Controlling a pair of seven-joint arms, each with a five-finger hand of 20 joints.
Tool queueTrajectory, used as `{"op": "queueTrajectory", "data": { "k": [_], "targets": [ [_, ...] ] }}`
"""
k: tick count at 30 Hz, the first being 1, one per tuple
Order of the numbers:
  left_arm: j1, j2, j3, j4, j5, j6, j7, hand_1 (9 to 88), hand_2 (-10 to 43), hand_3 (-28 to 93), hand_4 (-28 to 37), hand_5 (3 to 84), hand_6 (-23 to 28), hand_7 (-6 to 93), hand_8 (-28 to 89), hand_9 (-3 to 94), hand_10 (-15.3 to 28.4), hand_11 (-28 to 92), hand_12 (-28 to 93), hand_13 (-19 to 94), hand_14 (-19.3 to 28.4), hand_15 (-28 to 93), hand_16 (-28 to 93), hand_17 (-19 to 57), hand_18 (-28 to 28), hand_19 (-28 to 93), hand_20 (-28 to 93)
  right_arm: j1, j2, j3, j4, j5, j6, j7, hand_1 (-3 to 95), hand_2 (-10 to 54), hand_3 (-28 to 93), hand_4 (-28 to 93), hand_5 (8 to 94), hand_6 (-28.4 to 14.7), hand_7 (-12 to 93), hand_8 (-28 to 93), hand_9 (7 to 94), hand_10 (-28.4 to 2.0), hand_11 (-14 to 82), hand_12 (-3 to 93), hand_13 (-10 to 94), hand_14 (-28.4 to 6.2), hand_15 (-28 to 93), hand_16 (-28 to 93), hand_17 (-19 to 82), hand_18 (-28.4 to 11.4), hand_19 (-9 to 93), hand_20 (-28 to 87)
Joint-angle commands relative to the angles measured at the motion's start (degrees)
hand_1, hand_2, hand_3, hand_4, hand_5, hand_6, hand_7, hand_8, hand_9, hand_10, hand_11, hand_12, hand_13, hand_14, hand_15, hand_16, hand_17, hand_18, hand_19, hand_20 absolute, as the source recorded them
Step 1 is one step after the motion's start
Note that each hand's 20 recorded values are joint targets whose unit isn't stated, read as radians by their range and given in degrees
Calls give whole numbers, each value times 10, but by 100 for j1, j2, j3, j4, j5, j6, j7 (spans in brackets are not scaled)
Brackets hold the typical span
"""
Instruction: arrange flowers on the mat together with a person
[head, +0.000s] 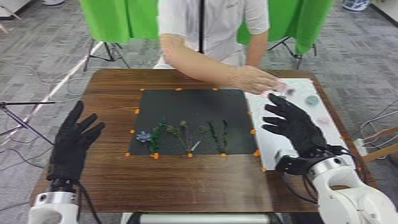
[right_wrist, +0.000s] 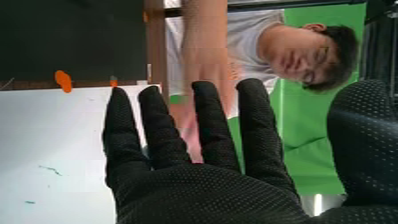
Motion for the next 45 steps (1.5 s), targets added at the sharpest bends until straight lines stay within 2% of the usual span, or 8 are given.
{"op": "queueTrajectory", "data": {
  "k": [1,25,27,28,31,37,41,45],
  "targets": [
    [49,-81,20,-31,40,-54,-47,206,25,758,-283,243,-46,121,-100,292,123,99,131,244,190,237,-3,-95,280,484,1,-44,-35,-35,-3,18,9,-51,202,78,661,-254,375,42,89,-91,377,-104,39,169,277,-202,43,326,33,-269,387,211],
    [44,-49,54,-25,-14,17,4,212,26,766,-283,240,-43,123,-100,292,123,101,128,246,193,242,-5,-97,279,486,-3,21,-20,-73,34,-10,-15,-29,203,78,664,-255,380,41,93,-94,387,-111,41,167,317,-204,78,311,32,-272,384,210],
    [20,-61,47,-21,1,0,-40,213,26,766,-283,239,-43,123,-100,291,123,102,128,245,192,242,-5,-96,279,486,-3,3,-13,-76,36,-2,3,-50,202,78,665,-254,380,41,94,-94,388,-111,41,167,320,-204,86,308,32,-271,383,210],
    [42,-52,52,-31,-16,21,-4,213,26,766,-283,238,-43,123,-100,291,123,102,128,246,192,242,-5,-97,278,486,-3,29,-35,-64,50,-7,-49,-35,202,78,665,-254,380,41,94,-94,388,-112,41,167,321,-204,89,307,33,-271,382,209],
    [14,-67,53,-18,-1,-17,-47,214,26,767,-283,236,-43,124,-100,291,124,102,128,246,193,243,-5,-97,278,485,-3,-8,-26,-52,36,-5,-20,-53,203,78,665,-255,380,41,94,-94,389,-112,41,166,321,-204,94,300,33,-271,380,209],
    [9,-43,64,-22,0,3,-21,214,26,767,-283,236,-43,126,-101,290,124,103,127,246,192,243,-6,-97,278,486,-2,54,64,-15,40,-95,5,-48,202,78,668,-255,381,40,95,-95,389,-111,41,166,321,-204,100,292,33,-271,380,209],
    [24,-11,77,-30,-16,32,14,214,26,769,-283,235,-43,127,-101,290,124,103,127,246,193,244,-6,-97,278,486,-3,190,363,48,16,-422,345,42,209,76,663,-253,382,40,92,-95,389,-115,42,166,331,-202,105,289,44,-269,380,209],
    [25,21,80,-45,-17,42,9,215,26,768,-283,235,-43,126,-102,290,123,103,127,246,192,244,-7,-97,278,486,-3,389,903,134,41,-1155,851,332,225,71,673,-242,375,33,98,-89,397,-146,53,174,364,-194,212,254,64,-269,445,239]
  ]
}}
